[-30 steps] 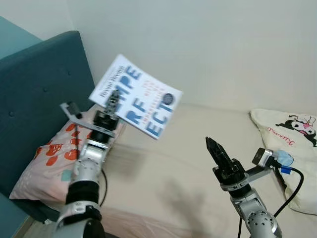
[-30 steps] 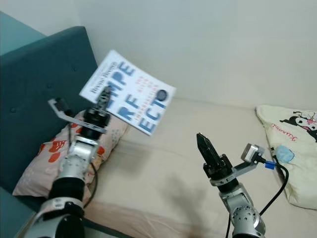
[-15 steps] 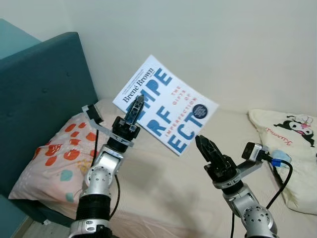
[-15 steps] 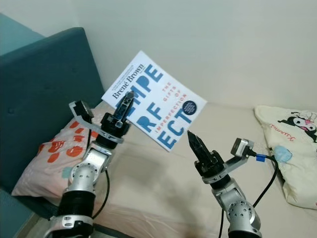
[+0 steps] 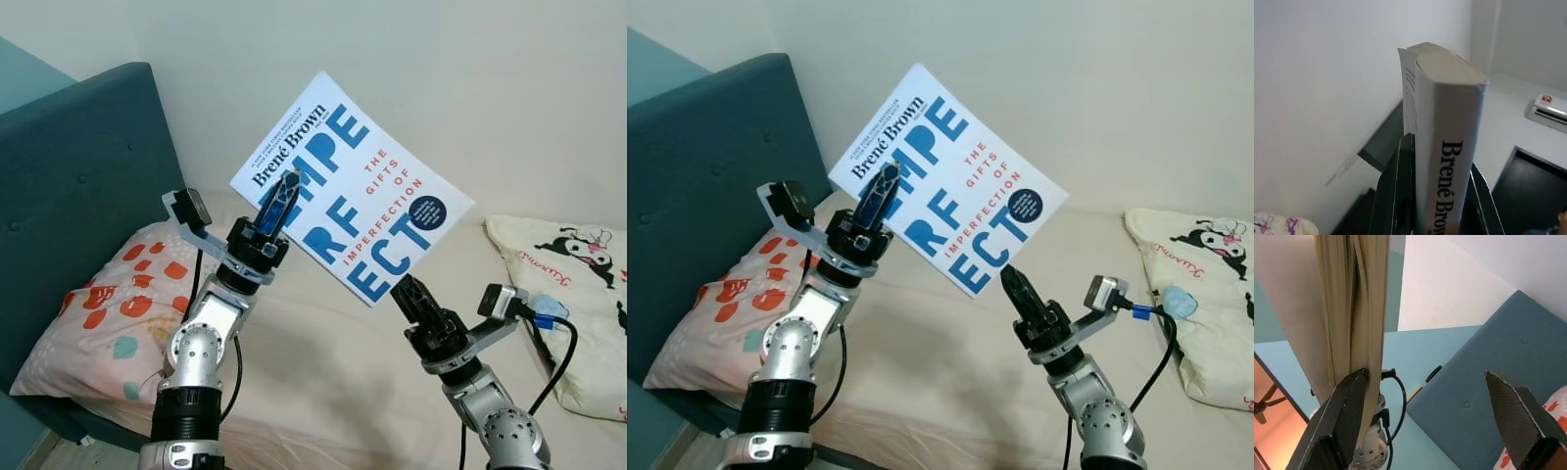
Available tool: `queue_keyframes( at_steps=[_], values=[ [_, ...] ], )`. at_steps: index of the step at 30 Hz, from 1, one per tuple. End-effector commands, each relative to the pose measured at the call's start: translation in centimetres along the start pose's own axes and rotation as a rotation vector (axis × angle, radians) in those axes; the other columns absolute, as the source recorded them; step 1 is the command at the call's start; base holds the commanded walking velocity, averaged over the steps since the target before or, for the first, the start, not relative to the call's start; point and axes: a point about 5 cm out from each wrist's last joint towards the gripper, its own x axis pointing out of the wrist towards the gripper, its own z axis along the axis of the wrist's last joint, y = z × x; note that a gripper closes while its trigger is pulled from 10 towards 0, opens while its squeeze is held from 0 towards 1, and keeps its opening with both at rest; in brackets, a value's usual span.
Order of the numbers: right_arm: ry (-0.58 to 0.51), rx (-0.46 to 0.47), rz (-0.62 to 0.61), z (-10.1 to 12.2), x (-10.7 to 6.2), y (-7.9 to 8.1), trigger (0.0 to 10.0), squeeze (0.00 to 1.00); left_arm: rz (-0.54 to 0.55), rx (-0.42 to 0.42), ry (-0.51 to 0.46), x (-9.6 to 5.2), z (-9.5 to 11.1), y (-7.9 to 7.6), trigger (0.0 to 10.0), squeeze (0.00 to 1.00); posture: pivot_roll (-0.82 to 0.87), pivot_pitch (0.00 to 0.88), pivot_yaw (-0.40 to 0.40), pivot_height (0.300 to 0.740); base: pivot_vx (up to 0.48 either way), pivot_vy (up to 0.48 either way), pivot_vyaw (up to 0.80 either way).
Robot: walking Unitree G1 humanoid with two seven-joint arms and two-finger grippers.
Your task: Clean up the room
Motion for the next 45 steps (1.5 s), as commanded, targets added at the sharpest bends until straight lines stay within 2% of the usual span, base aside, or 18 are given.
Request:
queue_keyframes(
  at_steps=[1,6,13,15,16,17,19,20,22,24,28,29,31,32,33,37,40,45],
  values=[
    [0.053,0.025,0.049,-1.0,1.2,0.5,10.0,0.00,-0.088,-0.104,0.041,1.8,-3.4,-1.2,0.0,0.00,0.03,0.000,-0.015,0.721,0.000,0.000,0.00],
    [0.170,0.059,0.091,-2.3,1.1,1.1,10.0,0.00,-0.072,-0.118,0.093,2.3,-5.0,-0.4,0.0,0.00,0.03,0.000,-0.027,0.721,0.000,0.000,0.00],
    [0.302,0.068,0.075,-4.2,0.1,0.8,10.0,0.00,-0.022,-0.077,0.061,3.0,-4.5,0.7,0.0,0.00,0.02,0.000,-0.031,0.721,0.000,0.000,0.00],
    [0.333,0.067,0.029,-4.3,0.0,-0.1,10.0,0.00,0.035,-0.036,0.027,2.7,-2.7,2.0,0.0,0.00,0.01,0.000,-0.020,0.721,0.000,0.000,0.00],
    [0.333,0.067,0.029,-4.3,0.0,-0.1,10.0,0.00,0.035,-0.036,0.027,2.7,-2.7,2.0,0.0,0.00,0.01,0.000,-0.020,0.721,0.000,0.000,0.00],
    [0.359,0.063,-0.006,-4.0,-0.6,-0.5,10.0,0.00,0.072,0.048,0.001,2.2,-0.1,2.9,0.0,0.00,0.02,0.000,-0.033,0.721,0.000,0.000,0.00],
    [0.359,0.063,-0.006,-4.0,-0.6,-0.5,10.0,0.00,0.072,0.048,0.001,2.2,-0.1,2.9,0.0,0.00,0.02,0.000,-0.033,0.721,0.000,0.000,0.00],
    [0.372,0.067,-0.055,-4.0,-1.9,-0.9,10.0,0.00,0.160,0.086,-0.069,1.1,2.3,4.2,0.0,0.00,0.03,0.000,-0.040,0.721,0.000,0.000,0.00],
    [0.364,0.066,-0.082,-4.1,-2.5,-1.0,10.0,0.00,0.221,0.123,-0.137,0.2,4.4,4.9,0.0,0.00,0.00,0.000,-0.035,0.721,0.000,0.000,0.00],
    [0.334,0.073,-0.077,-4.1,-2.7,-0.7,10.0,0.00,0.312,0.179,-0.202,-0.7,6.4,5.6,0.0,0.00,0.01,0.000,-0.023,0.721,0.000,0.000,0.00],
    [0.321,0.086,-0.053,-4.5,-2.7,0.0,10.0,0.00,0.380,0.224,-0.257,-1.5,8.3,6.0,0.0,0.00,-0.01,0.000,-0.023,0.721,0.000,0.000,0.00],
    [0.337,0.119,-0.037,-5.9,-3.1,0.5,10.0,0.00,0.407,0.245,-0.290,-2.0,9.4,6.1,0.0,0.00,0.00,0.000,-0.017,0.721,0.000,0.000,0.00],
    [0.337,0.119,-0.037,-5.9,-3.1,0.5,10.0,0.00,0.407,0.245,-0.290,-2.0,9.4,6.1,0.0,0.00,0.00,0.000,-0.017,0.721,0.000,0.000,0.00],
    [0.350,0.148,-0.042,-7.2,-3.4,0.5,10.0,0.00,0.422,0.225,-0.296,-2.3,9.0,6.3,0.0,0.00,0.01,0.000,-0.022,0.721,0.000,0.000,0.00],
    [0.350,0.148,-0.042,-7.2,-3.4,0.5,10.0,0.00,0.422,0.225,-0.296,-2.3,9.0,6.3,0.0,0.00,0.01,0.000,-0.022,0.721,0.000,0.000,0.00],
    [0.286,0.109,0.009,-5.8,-2.1,0.9,10.0,0.00,0.350,0.161,-0.155,-2.3,4.2,6.4,0.0,0.00,-0.01,0.022,-0.005,0.721,0.000,0.000,0.00],
    [0.267,0.105,0.017,-5.5,-1.8,1.1,10.0,0.00,0.305,0.137,-0.122,-2.2,3.0,6.0,0.0,0.00,-0.02,0.026,-0.006,0.721,0.000,0.000,0.00],
    [0.171,0.109,0.044,-4.6,-0.6,1.4,10.0,0.00,0.141,0.112,0.011,-1.3,0.5,4.2,0.0,0.00,-0.01,0.028,0.001,0.721,0.000,0.000,0.00]
  ],
)
